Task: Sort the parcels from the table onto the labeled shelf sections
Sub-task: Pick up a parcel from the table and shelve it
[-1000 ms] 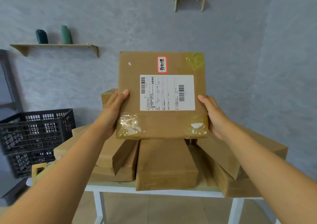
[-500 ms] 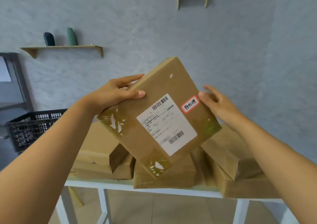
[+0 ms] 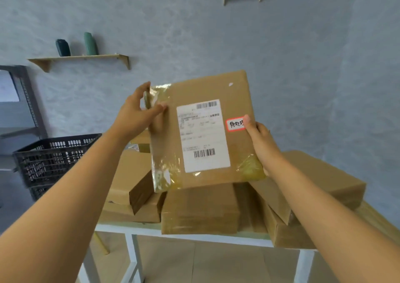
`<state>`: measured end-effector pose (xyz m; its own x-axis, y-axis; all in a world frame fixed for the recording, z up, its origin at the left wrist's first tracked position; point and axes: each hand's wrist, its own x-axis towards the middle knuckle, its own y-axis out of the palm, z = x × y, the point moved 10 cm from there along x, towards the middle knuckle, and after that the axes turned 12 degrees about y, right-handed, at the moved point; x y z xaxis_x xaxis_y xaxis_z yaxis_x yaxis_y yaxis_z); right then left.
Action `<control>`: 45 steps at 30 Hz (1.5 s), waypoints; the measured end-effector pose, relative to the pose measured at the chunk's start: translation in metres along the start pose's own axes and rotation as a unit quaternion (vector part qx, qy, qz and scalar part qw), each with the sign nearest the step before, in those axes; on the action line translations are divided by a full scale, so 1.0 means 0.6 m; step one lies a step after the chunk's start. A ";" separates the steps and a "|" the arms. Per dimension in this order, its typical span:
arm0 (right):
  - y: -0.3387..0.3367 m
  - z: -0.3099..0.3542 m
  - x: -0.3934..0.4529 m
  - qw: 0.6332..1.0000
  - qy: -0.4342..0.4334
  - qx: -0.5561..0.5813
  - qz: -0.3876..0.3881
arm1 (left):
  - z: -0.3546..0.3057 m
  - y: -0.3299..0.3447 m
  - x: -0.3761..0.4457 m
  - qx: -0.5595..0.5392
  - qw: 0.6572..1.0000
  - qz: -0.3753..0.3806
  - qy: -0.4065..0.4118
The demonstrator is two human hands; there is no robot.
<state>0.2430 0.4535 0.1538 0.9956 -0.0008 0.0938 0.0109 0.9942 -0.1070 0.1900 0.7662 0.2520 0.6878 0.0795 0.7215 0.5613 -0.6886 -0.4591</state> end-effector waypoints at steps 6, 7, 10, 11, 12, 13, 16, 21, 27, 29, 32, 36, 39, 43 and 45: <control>-0.003 -0.010 0.001 0.999 0.027 0.017 0.010 | 0.071 0.102 -0.087 -0.335 0.912 0.047 -0.234; -0.001 -0.013 0.000 0.999 0.031 0.015 0.014 | 0.074 0.119 -0.101 -0.389 0.884 0.064 -0.251; 0.000 -0.020 0.002 0.999 0.039 0.006 0.012 | 0.093 0.138 -0.119 -0.450 0.855 0.039 -0.255; 0.000 -0.024 0.004 0.999 0.043 0.004 0.011 | 0.096 0.141 -0.120 -0.460 0.851 0.023 -0.253; 0.001 -0.028 0.007 0.999 0.049 0.006 0.012 | 0.096 0.144 -0.119 -0.467 0.848 0.010 -0.251; 0.002 -0.033 0.010 0.998 0.058 0.011 0.013 | 0.094 0.147 -0.114 -0.473 0.846 0.004 -0.247; -0.003 -0.053 0.018 0.994 0.095 0.055 0.030 | 0.078 0.160 -0.093 -0.480 0.847 0.026 -0.226; -0.048 -0.070 0.022 0.990 0.089 0.109 -0.012 | 0.043 0.181 -0.059 -0.445 0.873 0.059 -0.191; -0.099 -0.056 -0.006 0.986 0.057 0.116 -0.102 | 0.047 0.222 -0.056 -0.440 0.881 0.082 -0.157; -0.112 -0.057 -0.026 0.984 0.064 0.110 -0.129 | 0.054 0.242 -0.062 -0.436 0.877 0.100 -0.173; -0.122 -0.063 -0.067 0.978 0.082 0.115 -0.153 | 0.057 0.268 -0.068 -0.437 0.870 0.132 -0.185; -0.127 -0.062 -0.140 0.968 0.061 0.115 -0.215 | 0.050 0.279 -0.071 -0.461 0.855 0.174 -0.160; -0.123 -0.058 -0.202 0.958 0.040 0.105 -0.266 | 0.040 0.276 -0.084 -0.482 0.845 0.193 -0.131; -0.123 -0.065 -0.295 0.932 0.027 0.083 -0.351 | 0.008 0.273 -0.120 -0.508 0.826 0.222 -0.100; -0.130 -0.066 -0.347 0.919 0.022 0.072 -0.388 | -0.021 0.274 -0.142 -0.523 0.811 0.247 -0.090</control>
<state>0.0386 0.3721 0.1036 0.6965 -0.7160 0.0471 0.7091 0.6969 0.1072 0.2180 0.6374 0.1215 0.8185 -0.3531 0.4531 -0.4360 -0.8955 0.0898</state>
